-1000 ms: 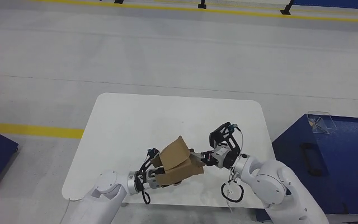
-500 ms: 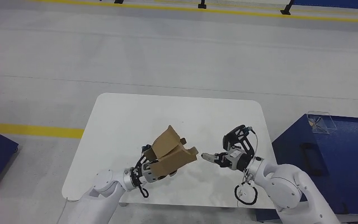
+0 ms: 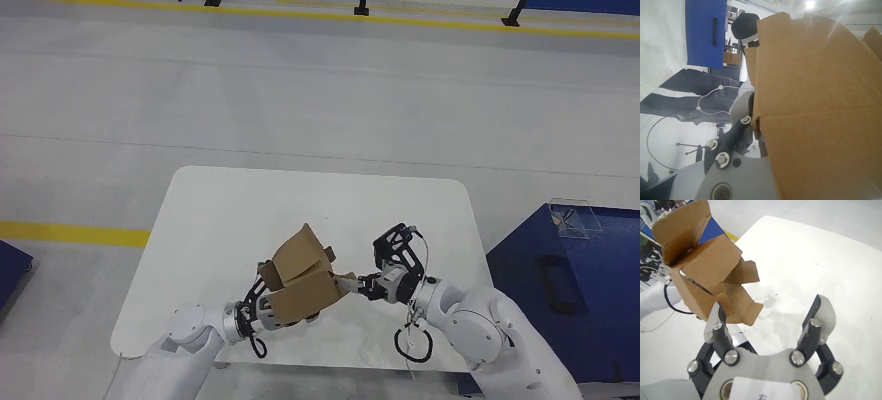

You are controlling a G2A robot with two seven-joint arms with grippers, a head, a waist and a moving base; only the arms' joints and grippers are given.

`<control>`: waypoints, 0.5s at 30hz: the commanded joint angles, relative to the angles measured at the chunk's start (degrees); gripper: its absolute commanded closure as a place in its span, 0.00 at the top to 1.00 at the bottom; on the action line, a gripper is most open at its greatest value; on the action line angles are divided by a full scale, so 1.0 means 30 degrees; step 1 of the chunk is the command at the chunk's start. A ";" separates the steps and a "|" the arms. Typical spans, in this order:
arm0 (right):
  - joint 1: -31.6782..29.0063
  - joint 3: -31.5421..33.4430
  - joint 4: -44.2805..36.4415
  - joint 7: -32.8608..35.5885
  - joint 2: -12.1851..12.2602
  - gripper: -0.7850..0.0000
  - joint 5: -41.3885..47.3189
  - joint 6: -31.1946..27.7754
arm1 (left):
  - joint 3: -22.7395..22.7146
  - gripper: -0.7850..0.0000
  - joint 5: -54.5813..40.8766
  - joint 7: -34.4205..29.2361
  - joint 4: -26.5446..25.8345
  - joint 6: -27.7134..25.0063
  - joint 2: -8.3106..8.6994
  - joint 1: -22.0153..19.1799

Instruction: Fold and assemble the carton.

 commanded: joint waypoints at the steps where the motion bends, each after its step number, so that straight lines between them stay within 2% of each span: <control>1: 0.0047 -0.0043 -0.0042 -0.0141 -0.0024 1.00 -0.0026 0.0004 | -0.0033 0.00 0.0101 -0.0137 -0.0027 -0.0207 0.0016 0.0011; 15: -0.1257 0.1595 -0.1459 -0.1513 0.0071 1.00 -0.0276 0.0237 | -0.0032 0.00 0.1223 -0.0781 -0.0411 -0.1634 0.0123 0.0164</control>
